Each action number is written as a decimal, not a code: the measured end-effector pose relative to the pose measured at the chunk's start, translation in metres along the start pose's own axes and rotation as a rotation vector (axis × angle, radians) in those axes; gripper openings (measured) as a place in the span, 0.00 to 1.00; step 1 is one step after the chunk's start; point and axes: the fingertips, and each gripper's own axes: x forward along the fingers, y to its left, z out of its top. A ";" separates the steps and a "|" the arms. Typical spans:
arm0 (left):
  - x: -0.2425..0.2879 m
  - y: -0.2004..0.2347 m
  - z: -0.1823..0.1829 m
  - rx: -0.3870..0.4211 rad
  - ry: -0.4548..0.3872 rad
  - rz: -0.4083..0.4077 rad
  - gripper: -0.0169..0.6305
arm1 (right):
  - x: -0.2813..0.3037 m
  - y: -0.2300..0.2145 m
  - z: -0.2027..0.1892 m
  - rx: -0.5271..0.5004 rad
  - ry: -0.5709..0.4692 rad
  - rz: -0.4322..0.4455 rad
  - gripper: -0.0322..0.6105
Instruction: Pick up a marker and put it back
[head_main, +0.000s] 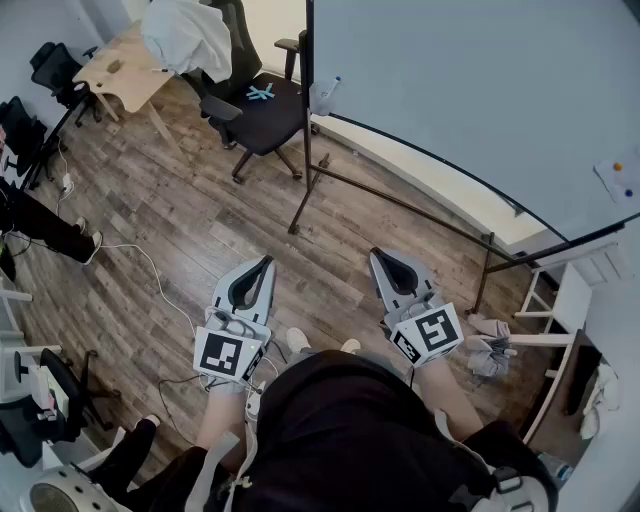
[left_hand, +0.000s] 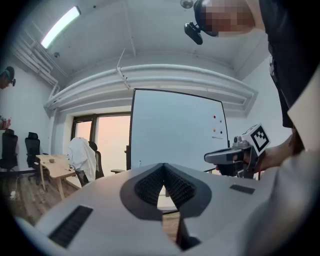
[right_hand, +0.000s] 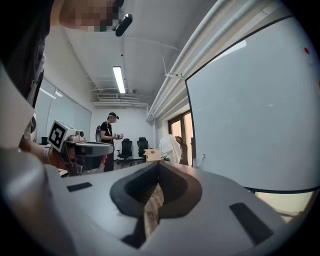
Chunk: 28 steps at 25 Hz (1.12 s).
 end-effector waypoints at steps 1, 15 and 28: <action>-0.002 0.001 0.000 -0.001 -0.002 -0.006 0.04 | 0.002 0.002 -0.001 0.000 0.003 0.000 0.07; -0.003 0.051 -0.023 -0.041 0.034 -0.072 0.04 | 0.064 0.037 0.001 -0.009 0.017 0.023 0.14; -0.008 0.120 -0.048 -0.081 0.071 -0.019 0.04 | 0.136 0.052 -0.005 0.006 0.041 0.026 0.21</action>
